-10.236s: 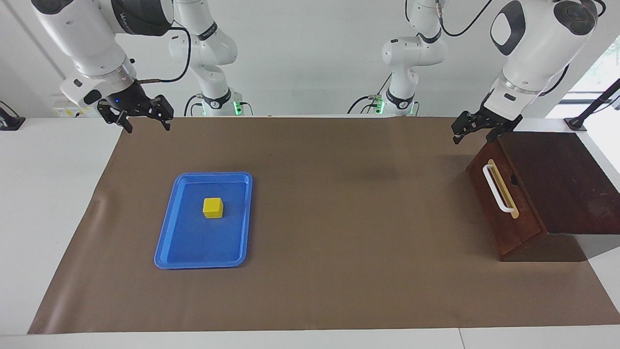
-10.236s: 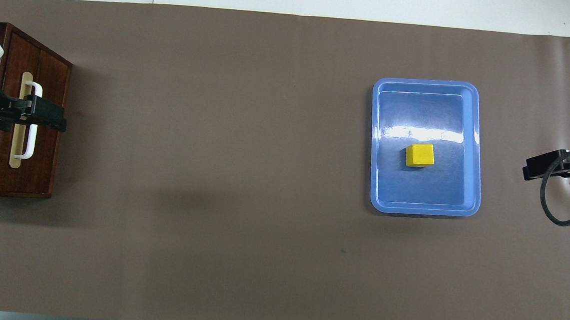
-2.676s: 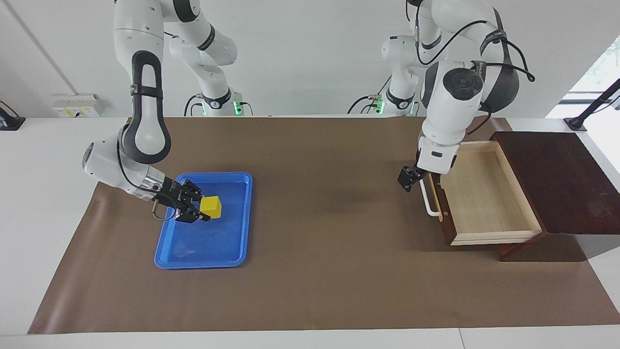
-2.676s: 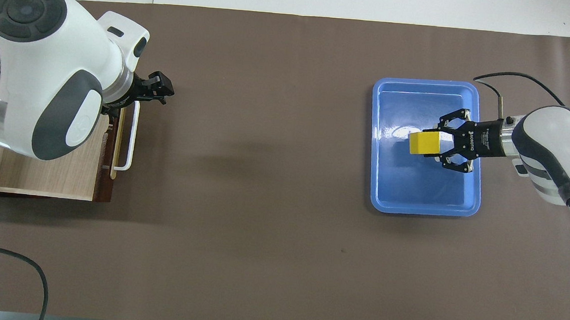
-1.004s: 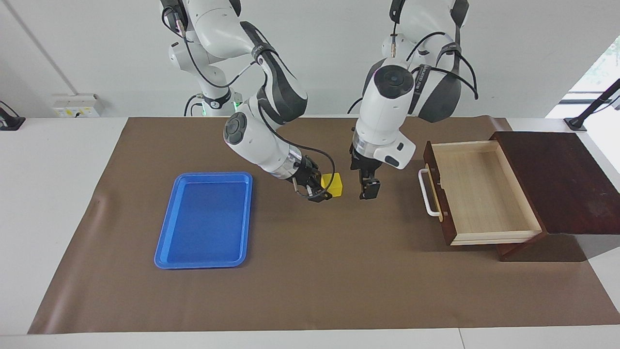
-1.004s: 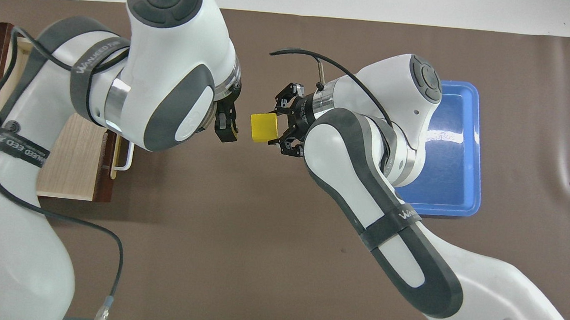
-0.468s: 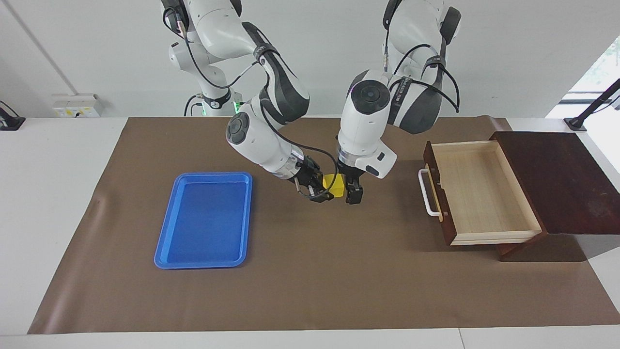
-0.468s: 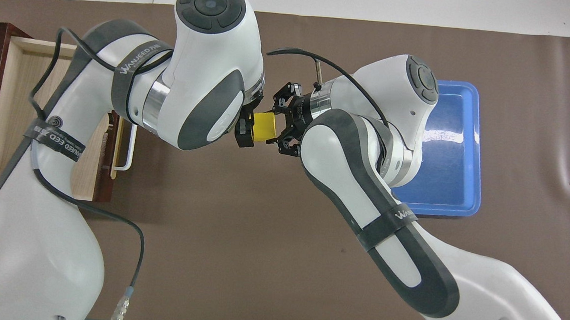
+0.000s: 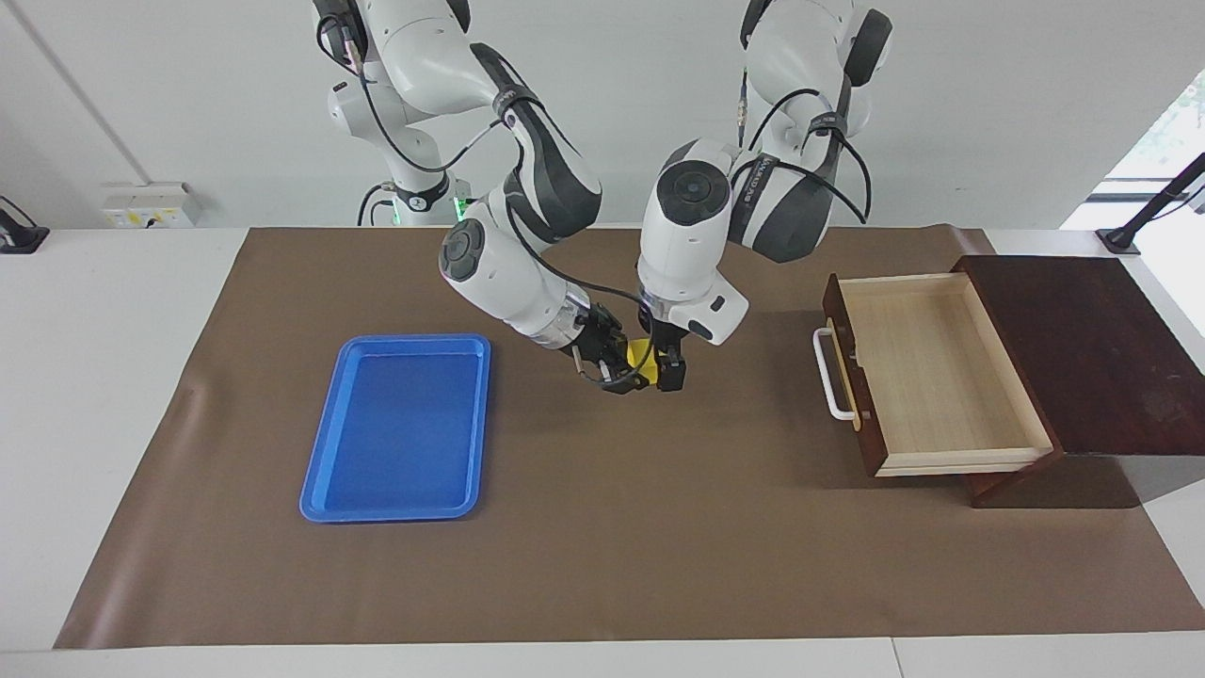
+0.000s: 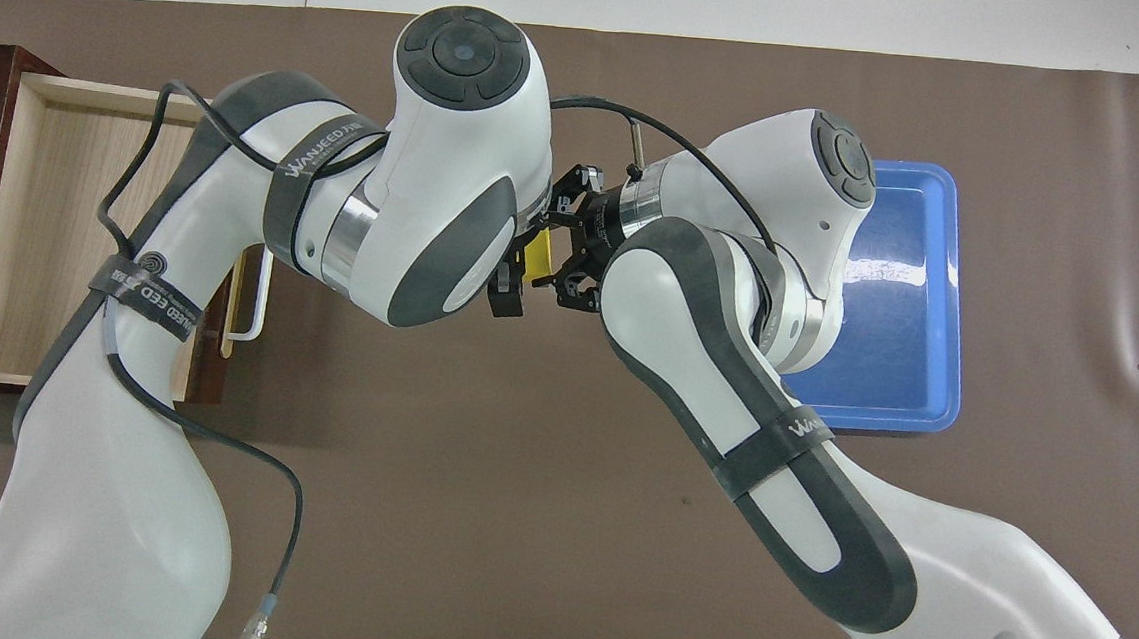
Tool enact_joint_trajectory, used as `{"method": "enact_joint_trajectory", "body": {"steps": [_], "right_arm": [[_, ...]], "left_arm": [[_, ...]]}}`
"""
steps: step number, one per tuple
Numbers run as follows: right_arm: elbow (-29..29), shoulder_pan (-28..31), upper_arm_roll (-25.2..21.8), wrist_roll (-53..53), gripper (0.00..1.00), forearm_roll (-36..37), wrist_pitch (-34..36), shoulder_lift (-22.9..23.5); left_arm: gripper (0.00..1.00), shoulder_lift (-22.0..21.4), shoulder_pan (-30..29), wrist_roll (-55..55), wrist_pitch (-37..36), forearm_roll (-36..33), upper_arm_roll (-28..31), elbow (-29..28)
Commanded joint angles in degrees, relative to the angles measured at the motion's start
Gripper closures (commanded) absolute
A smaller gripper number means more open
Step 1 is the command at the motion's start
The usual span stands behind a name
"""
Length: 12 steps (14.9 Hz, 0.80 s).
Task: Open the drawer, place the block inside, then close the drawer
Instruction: 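Grasp the yellow block with the left gripper from the right gripper, then lower the block into the drawer with the left gripper while the right gripper withdraws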
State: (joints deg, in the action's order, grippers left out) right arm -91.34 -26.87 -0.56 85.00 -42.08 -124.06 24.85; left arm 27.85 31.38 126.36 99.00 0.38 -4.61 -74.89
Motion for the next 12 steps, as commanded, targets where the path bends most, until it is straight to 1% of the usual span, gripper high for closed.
{"method": "enact_joint_trajectory", "body": {"steps": [1,2,3,4,5,6,7,8,9,12], "right_arm": [[1.0,0.0,-0.1,0.5,1.00,0.2,-0.7,0.8],[1.0,0.1,0.0,0.4,1.00,0.2,-0.7,0.8],[1.0,0.2,0.0,0.4,1.00,0.2,-0.7,0.8],[1.0,0.2,0.0,0.4,1.00,0.2,-0.7,0.8],[1.0,0.2,0.0,0.4,1.00,0.2,-0.7,0.8],[1.0,0.2,0.0,0.4,1.00,0.2,-0.7,0.8],[1.0,0.2,0.0,0.4,1.00,0.2,-0.7,0.8],[1.0,0.2,0.0,0.4,1.00,0.2,-0.8,0.8],[1.0,0.2,0.0,0.4,1.00,0.2,-0.8,0.8],[0.9,0.2,0.0,0.4,1.00,0.1,-0.9,0.8]], "left_arm": [[0.00,-3.6,0.5,2.7,2.7,-0.7,0.8,-5.3],[0.00,-3.6,0.3,3.3,2.7,-0.7,0.8,-5.3],[0.03,-3.6,0.3,3.7,2.7,-0.8,0.8,-5.4],[0.17,-3.6,0.3,4.1,2.7,-0.8,0.8,-5.4],[0.36,-3.6,0.1,4.2,2.6,-0.6,0.9,-5.3],[0.62,-3.6,0.0,4.8,2.7,-0.6,1.0,-5.3],[0.83,-3.6,-0.1,5.6,3.2,-0.6,1.0,-5.3],[0.98,-3.6,-0.2,6.0,3.9,-0.8,1.0,-5.4],[1.00,-3.5,-0.3,6.0,4.3,-0.7,1.0,-5.4],[1.00,-3.5,-0.4,5.9,4.9,-0.7,1.0,-5.3]]}}
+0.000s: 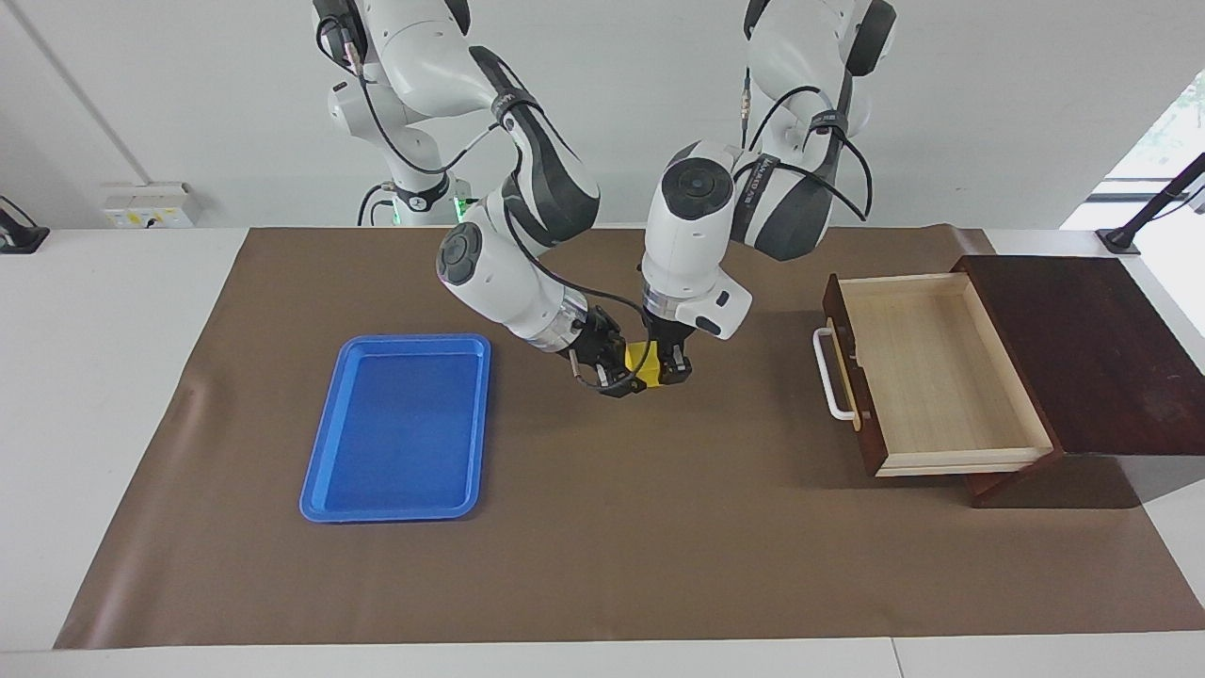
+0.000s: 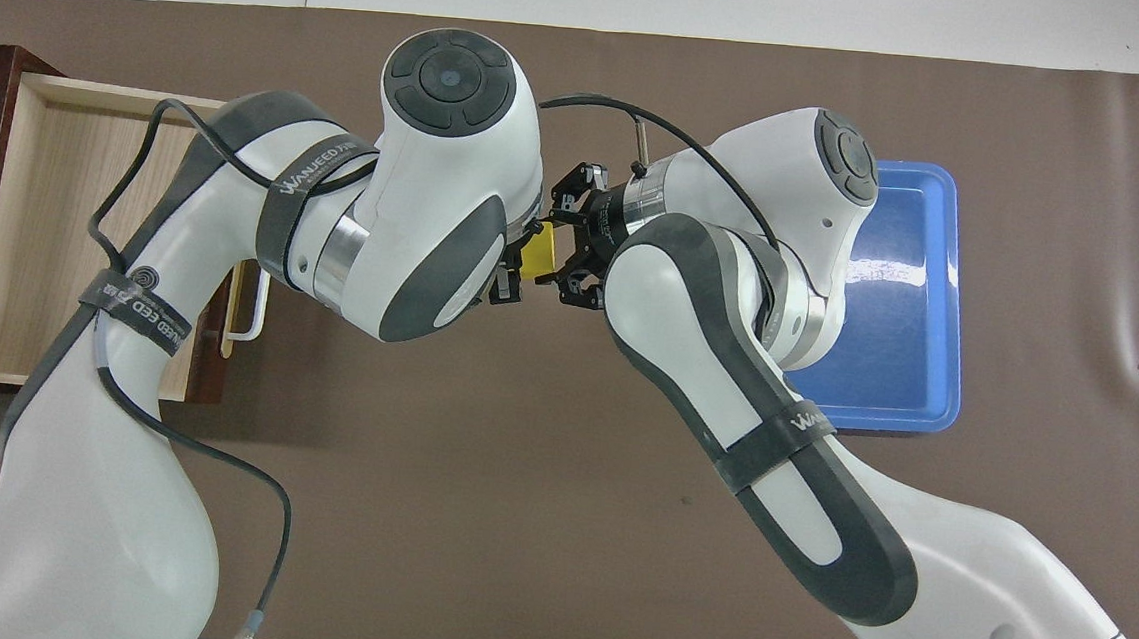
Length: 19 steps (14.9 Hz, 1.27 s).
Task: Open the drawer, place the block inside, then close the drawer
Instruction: 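Lower the block into the drawer with the left gripper while the right gripper withdraws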
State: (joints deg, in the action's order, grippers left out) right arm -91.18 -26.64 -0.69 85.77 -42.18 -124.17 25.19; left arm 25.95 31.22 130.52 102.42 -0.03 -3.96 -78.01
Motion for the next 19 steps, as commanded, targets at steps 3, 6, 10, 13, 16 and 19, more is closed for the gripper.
{"method": "enact_joint_trajectory", "body": {"steps": [3,6,10,13,16,19], "right_arm": [[0.6,0.0,0.2,-0.3,1.00,0.2,-1.4,0.5],[0.6,0.8,0.2,-0.3,0.74,0.3,-1.0,0.5],[0.6,1.8,-0.1,-0.3,0.03,0.3,-0.7,-0.3],[-0.6,5.7,-0.1,-1.0,0.01,0.5,1.2,-2.3],[-3.1,13.1,-0.2,-6.6,0.00,1.0,6.4,-5.6],[-6.0,21.1,-0.3,-14.4,0.00,4.2,11.9,-8.7]], "left_arm": [[1.00,-1.7,-0.6,1.7,1.5,-0.2,0.4,-2.1],[1.00,-2.3,-1.7,1.5,1.4,-0.2,0.6,-1.9],[1.00,-4.5,-4.1,0.4,-0.7,-0.5,0.6,-1.8],[1.00,-6.3,-7.9,-6.7,-6.3,-0.5,0.6,-1.3],[1.00,-8.5,-15.1,-17.5,-10.3,-0.2,0.5,-1.5],[1.00,-9.8,-23.9,-30.4,-12.4,0.0,0.5,-1.7]]}}
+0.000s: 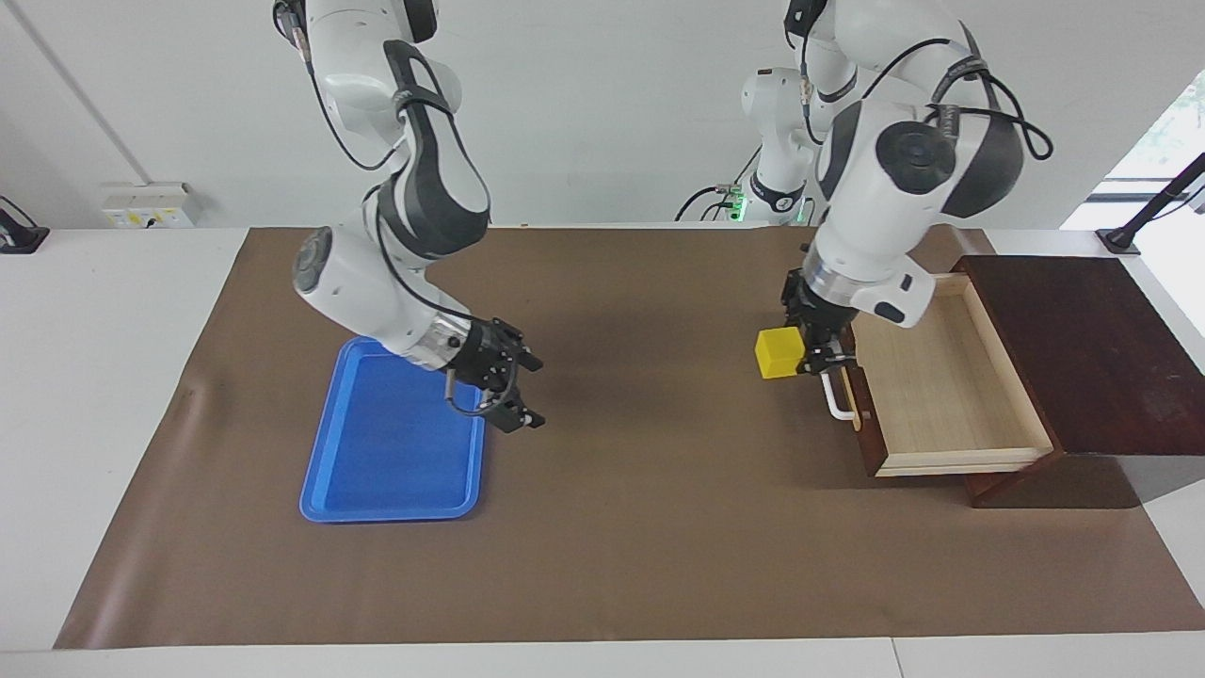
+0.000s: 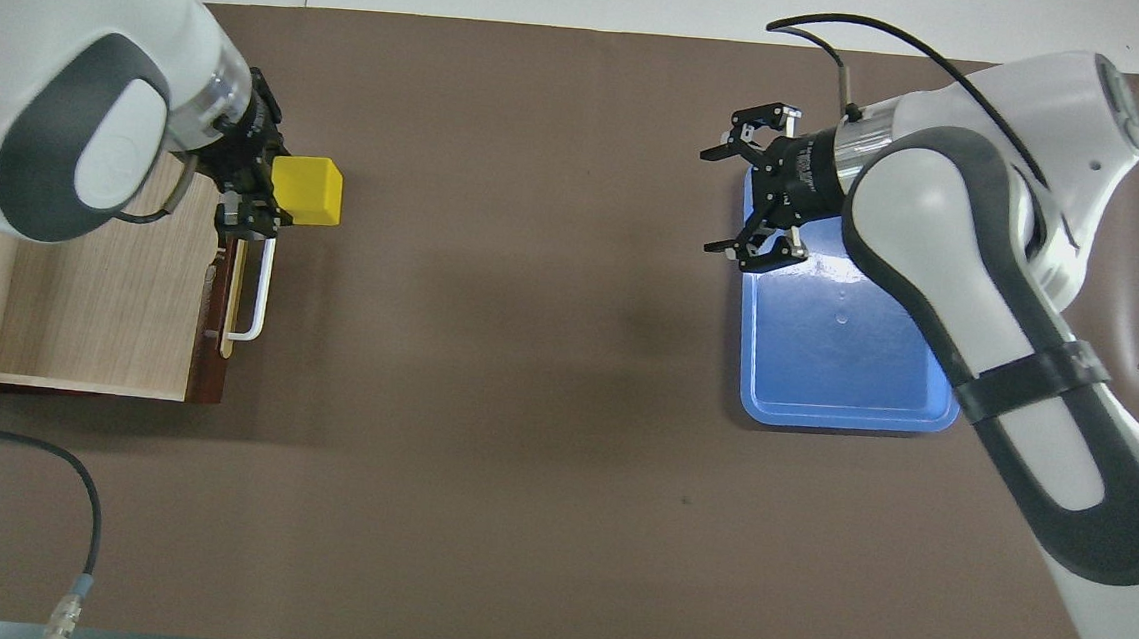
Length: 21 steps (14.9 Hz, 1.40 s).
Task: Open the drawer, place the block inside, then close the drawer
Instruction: 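Lower the block into the drawer with the left gripper while the right gripper withdraws, then release the block and push the drawer shut with the left gripper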
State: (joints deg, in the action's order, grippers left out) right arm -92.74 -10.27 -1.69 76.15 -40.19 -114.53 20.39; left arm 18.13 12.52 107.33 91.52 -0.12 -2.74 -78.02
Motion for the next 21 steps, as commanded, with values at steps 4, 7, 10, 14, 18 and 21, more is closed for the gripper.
{"method": "enact_joint_trajectory", "body": {"steps": [4,7,10,14,18,21], "right_arm": [[-4.4,12.6,0.7,-12.7,0.00,11.3,10.4,-7.0],[-4.0,14.6,0.7,-24.0,0.00,20.1,14.3,-9.7],[-3.8,15.3,0.7,-31.7,0.00,25.0,16.3,-12.3],[-3.1,14.5,1.3,-43.6,0.00,32.3,19.2,-17.5],[-3.1,12.7,1.8,-54.0,0.00,36.8,23.2,-22.7],[-0.3,12.2,1.8,-63.9,0.00,40.0,25.9,-23.2]], "left_arm": [[1.00,-3.8,-13.2,-21.3,0.5,0.0,-0.6,-5.9],[1.00,-7.3,-15.2,-24.8,7.6,-0.4,-0.3,-14.6],[1.00,-10.9,-16.9,-28.7,14.8,-0.5,-0.3,-24.3],[1.00,-11.3,-16.9,-28.8,17.0,-1.4,-0.3,-28.5],[1.00,-12.2,-17.1,-28.9,20.0,-2.8,-0.2,-31.2],[0.96,-12.1,-18.1,-29.0,20.3,-2.8,-0.3,-31.1]]}}
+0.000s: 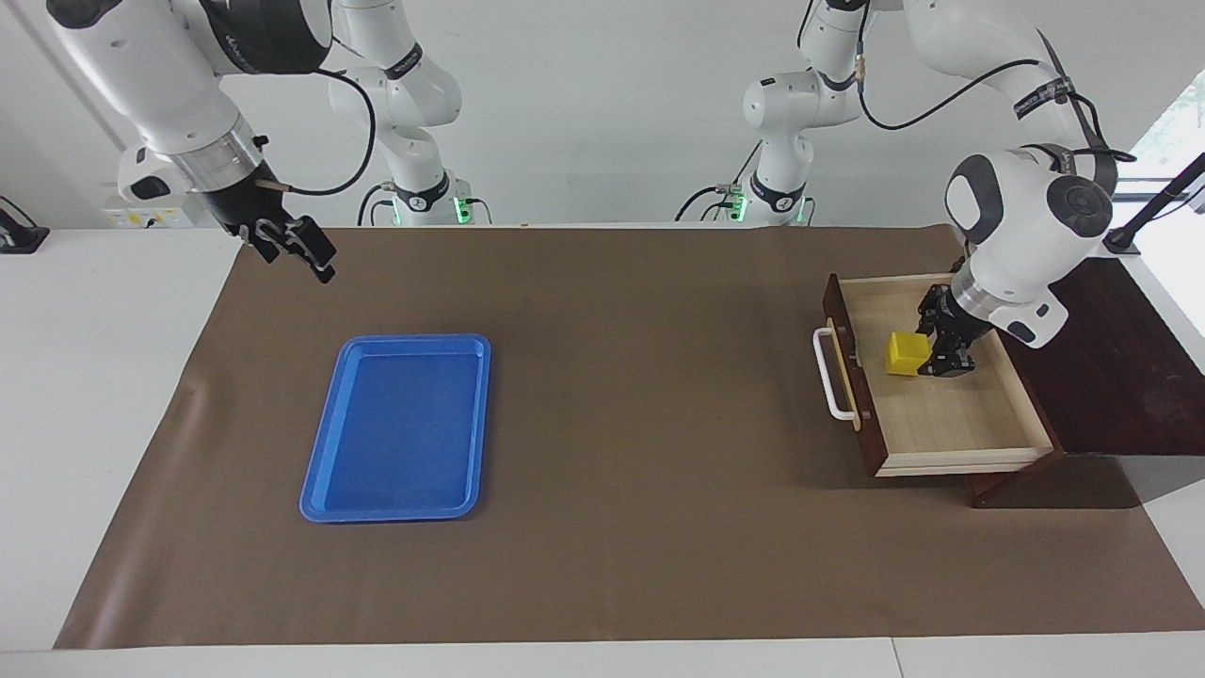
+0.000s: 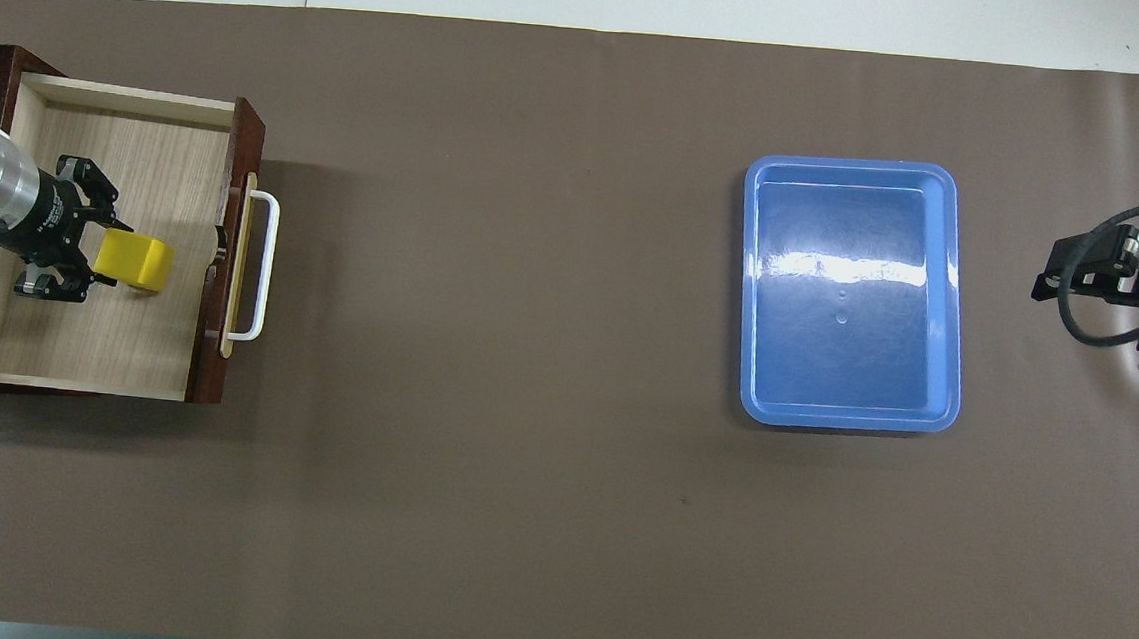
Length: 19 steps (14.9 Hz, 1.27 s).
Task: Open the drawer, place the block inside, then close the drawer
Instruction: 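Release the block and push the drawer shut with the left gripper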
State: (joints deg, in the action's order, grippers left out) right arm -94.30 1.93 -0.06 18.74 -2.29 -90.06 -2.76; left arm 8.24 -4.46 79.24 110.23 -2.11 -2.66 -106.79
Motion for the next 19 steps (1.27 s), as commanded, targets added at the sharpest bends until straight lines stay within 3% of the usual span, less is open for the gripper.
{"method": "enact_joint_trajectory", "body": {"steps": [1,2,3,4,8,10,15,19], "right_arm": [[1.1,0.0,0.2,-10.5,0.00,2.9,1.5,-0.1],[0.2,0.0,0.2,-13.0,0.00,3.2,1.4,-0.5],[-1.6,-0.1,0.2,-13.8,0.00,3.2,1.1,-1.4],[-3.2,0.0,0.3,-14.3,0.00,3.2,1.5,-2.4],[-3.1,0.0,0.2,-15.2,0.00,3.3,0.2,-2.3],[-3.0,-0.1,0.2,-18.0,0.00,3.9,0.3,-2.2],[-2.7,-0.2,0.4,-19.8,0.00,5.0,0.8,-2.0],[-2.7,-0.2,0.5,-19.8,0.00,4.3,1.6,-2.0]], "left_arm": [[0.70,-2.1,-1.1,-0.9,1.6,-0.8,-0.4,-2.2],[0.36,-1.9,-1.1,-1.0,1.6,-1.1,-0.4,-1.9],[0.10,-1.7,-1.1,-1.0,1.6,-1.8,-0.4,-1.5],[0.00,-1.6,-1.0,-0.9,1.5,-2.4,-0.4,-1.0],[0.00,-0.4,0.8,-0.1,-3.9,-2.3,-0.9,6.2],[0.00,0.3,5.8,5.6,-5.7,-1.9,-0.8,8.7],[0.00,0.4,14.9,20.4,-2.2,-2.3,-0.7,7.7],[0.00,0.1,17.4,24.5,0.5,-4.7,-0.7,2.4]]}}
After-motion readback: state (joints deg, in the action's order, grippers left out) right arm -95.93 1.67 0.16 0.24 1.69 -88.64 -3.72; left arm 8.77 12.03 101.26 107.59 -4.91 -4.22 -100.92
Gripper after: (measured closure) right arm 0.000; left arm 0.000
